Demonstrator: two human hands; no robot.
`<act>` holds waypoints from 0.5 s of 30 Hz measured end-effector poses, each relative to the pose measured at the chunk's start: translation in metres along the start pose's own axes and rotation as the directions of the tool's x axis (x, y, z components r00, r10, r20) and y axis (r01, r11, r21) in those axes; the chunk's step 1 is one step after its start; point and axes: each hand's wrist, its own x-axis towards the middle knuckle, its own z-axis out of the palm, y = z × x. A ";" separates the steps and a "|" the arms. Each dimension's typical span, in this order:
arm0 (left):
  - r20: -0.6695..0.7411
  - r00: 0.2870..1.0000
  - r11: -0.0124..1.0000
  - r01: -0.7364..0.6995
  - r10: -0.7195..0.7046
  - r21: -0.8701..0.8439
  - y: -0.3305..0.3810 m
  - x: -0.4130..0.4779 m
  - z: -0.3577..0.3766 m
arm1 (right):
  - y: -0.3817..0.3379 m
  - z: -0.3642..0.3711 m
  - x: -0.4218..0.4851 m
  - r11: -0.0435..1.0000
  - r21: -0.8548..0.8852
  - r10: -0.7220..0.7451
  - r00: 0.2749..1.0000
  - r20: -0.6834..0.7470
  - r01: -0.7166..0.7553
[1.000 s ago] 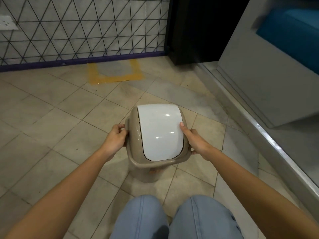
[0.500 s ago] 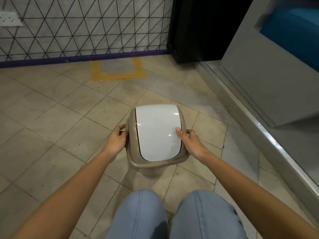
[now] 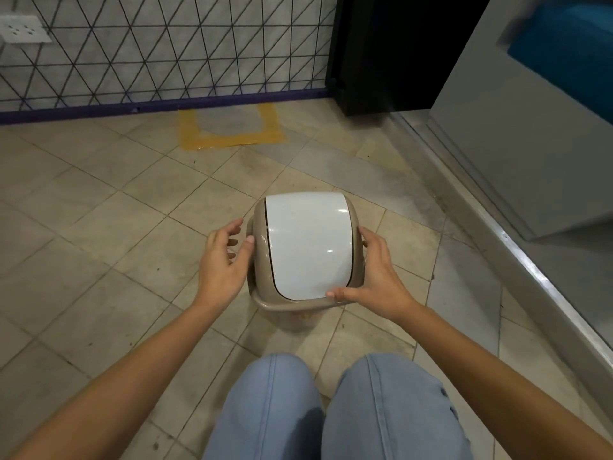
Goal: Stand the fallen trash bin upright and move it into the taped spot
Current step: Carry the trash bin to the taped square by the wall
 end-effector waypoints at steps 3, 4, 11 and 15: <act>0.064 0.993 0.994 -0.104 0.101 0.030 0.003 -0.015 -0.002 | 0.001 0.006 -0.001 0.999 -0.032 -0.042 0.999 -0.006 0.042; 0.097 0.988 0.992 -0.125 0.121 0.033 0.003 -0.020 -0.002 | 0.002 0.009 -0.002 0.998 -0.036 -0.044 0.999 -0.014 0.044; 0.286 0.948 0.983 -0.167 0.140 0.073 -0.010 -0.036 -0.002 | 0.010 0.017 -0.003 0.999 -0.037 0.000 0.999 -0.044 -0.001; 0.289 0.948 0.981 -0.168 0.134 0.094 -0.014 -0.036 -0.002 | 0.011 0.019 0.002 1.000 -0.005 0.001 0.999 -0.054 -0.001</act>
